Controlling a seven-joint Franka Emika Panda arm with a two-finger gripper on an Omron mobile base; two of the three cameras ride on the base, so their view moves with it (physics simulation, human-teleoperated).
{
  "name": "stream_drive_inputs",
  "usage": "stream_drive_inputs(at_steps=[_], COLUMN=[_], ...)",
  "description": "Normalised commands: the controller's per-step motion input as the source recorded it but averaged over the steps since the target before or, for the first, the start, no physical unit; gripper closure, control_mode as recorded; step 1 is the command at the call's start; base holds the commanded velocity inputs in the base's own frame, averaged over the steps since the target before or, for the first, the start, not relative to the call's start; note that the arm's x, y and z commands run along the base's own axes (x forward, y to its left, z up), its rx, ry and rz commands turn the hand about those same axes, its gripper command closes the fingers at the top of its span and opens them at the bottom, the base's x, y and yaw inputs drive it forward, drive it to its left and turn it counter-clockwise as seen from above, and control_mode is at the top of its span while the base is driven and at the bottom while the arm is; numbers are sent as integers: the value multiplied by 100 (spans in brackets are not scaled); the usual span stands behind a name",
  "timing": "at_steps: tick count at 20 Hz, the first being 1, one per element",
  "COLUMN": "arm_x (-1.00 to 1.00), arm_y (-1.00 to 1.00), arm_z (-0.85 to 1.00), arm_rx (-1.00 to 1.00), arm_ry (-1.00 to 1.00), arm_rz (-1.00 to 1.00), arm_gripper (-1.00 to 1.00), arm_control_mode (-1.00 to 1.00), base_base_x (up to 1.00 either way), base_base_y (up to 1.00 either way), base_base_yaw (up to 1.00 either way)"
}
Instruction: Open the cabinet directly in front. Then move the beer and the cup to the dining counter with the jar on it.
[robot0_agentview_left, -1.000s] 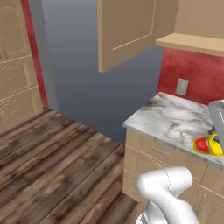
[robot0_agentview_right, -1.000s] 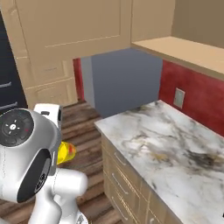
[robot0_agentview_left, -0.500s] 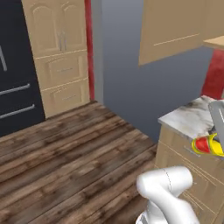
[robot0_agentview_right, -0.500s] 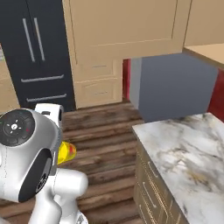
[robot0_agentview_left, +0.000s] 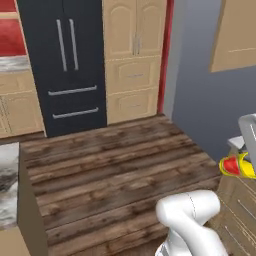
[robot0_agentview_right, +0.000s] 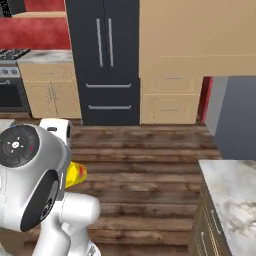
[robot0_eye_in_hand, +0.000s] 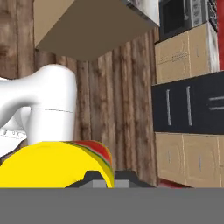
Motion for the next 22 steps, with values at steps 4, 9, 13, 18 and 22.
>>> stream_drive_inputs(at_steps=[4, 9, 13, 18, 22], arm_x=[0, 0, 0, 0, 0], arm_y=[0, 0, 0, 0, 0], arm_z=[0, 0, 0, 0, 0], arm_rx=[0, 0, 0, 0, 0], arm_ry=[0, 0, 0, 0, 0], arm_rz=[0, 0, 0, 0, 0], arm_gripper=[100, 100, 100, 100, 100], arm_control_mode=[100, 100, 100, 100, 100], base_base_x=[-11, -8, -5, 0, 0], base_base_y=[33, 26, 19, 10, 6], base_base_yaw=[51, 48, 45, 40, 34])
